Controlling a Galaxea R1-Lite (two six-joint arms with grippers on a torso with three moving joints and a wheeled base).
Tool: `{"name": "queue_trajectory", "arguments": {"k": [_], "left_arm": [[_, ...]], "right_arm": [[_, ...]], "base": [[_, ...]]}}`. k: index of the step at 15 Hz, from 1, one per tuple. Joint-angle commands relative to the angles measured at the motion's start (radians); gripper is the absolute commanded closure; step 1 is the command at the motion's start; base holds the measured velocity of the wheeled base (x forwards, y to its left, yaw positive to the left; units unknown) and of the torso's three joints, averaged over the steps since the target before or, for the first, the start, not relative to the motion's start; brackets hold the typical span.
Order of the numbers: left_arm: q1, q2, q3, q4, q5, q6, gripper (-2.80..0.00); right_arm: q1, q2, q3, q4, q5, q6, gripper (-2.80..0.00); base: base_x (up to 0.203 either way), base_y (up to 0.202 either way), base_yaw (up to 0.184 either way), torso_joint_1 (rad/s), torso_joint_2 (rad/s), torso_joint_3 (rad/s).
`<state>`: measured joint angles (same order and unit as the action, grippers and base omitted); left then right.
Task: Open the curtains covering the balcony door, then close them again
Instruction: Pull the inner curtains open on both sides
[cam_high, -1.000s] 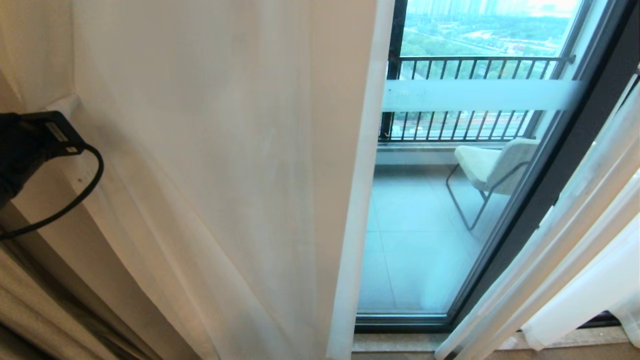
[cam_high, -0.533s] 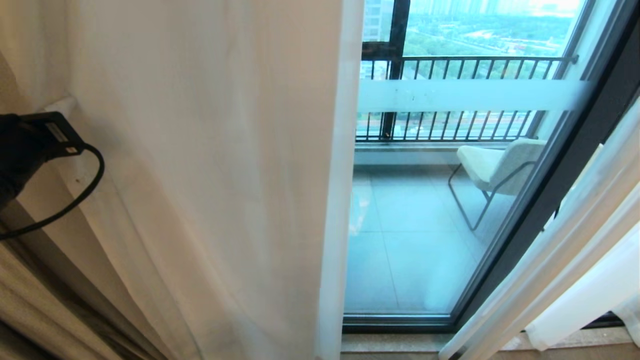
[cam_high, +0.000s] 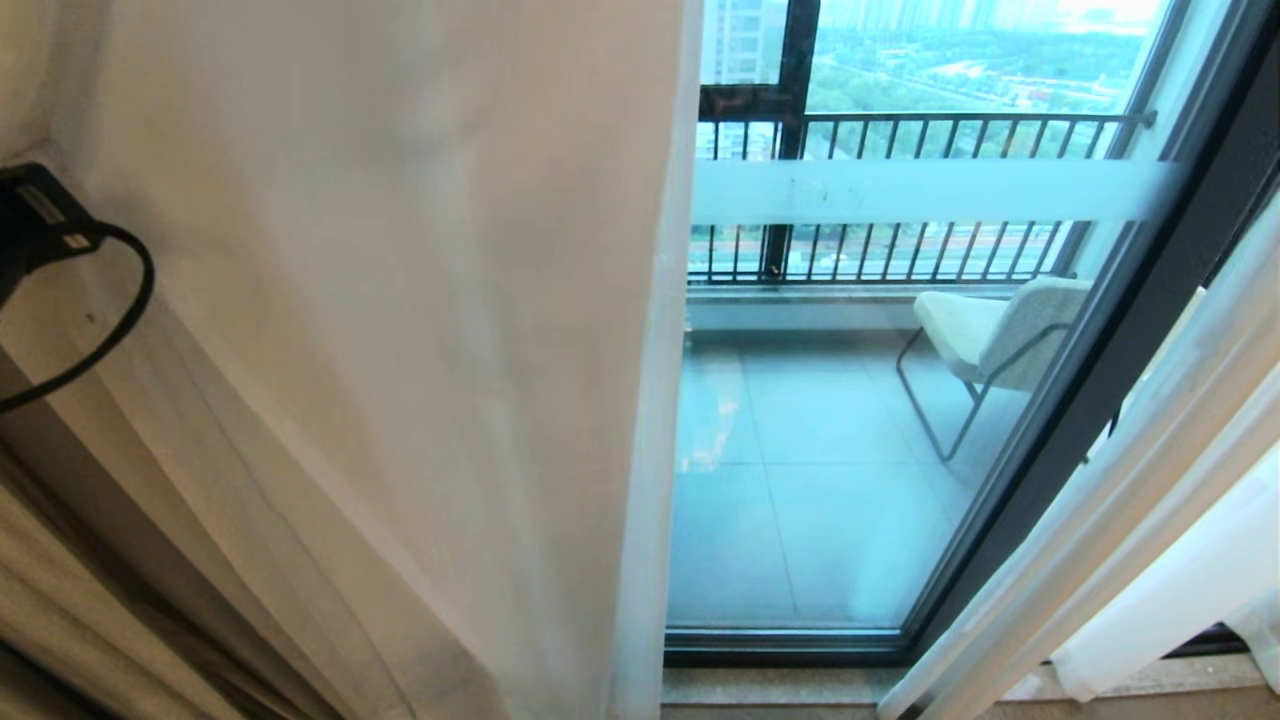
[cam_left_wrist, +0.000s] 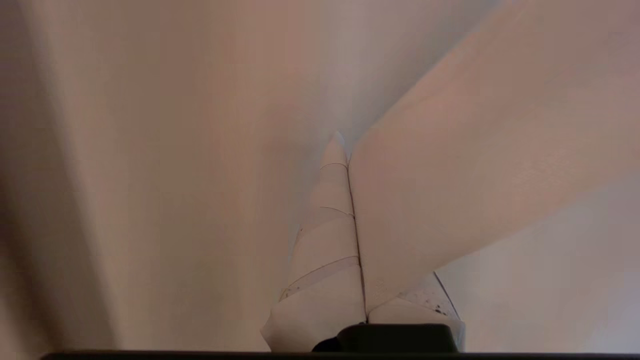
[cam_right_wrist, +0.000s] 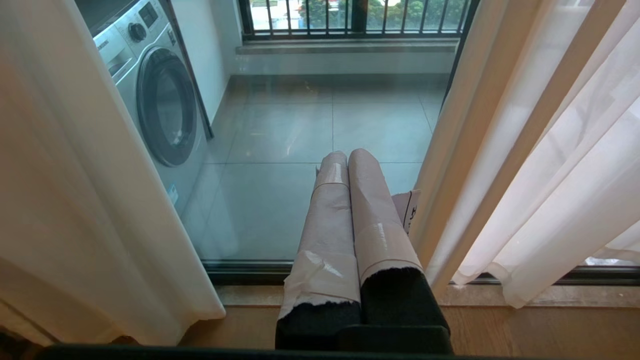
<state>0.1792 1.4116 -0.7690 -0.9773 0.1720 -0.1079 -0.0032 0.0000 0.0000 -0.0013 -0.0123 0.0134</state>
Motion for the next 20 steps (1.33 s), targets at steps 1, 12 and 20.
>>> {"name": "queue_trajectory", "arguments": {"k": [1,12,20], "left_arm": [[0.063,0.034,-0.042,-0.005,0.058,-0.009,0.00],[0.426,0.168,-0.257,-0.008,0.114,-0.168,0.00],[0.708,0.373,-0.400,-0.009,0.109,-0.250,0.00]], "right_arm": [[0.000,0.000,0.000,0.000,0.000,0.000,0.00],[0.000,0.000,0.000,0.000,0.000,0.000,0.00],[0.000,0.000,0.000,0.000,0.000,0.000,0.00]], "base": [[0.000,0.000,0.000,0.000,0.00,0.000],[0.000,0.000,0.000,0.000,0.00,0.000],[0.000,0.000,0.000,0.000,0.00,0.000]]}}
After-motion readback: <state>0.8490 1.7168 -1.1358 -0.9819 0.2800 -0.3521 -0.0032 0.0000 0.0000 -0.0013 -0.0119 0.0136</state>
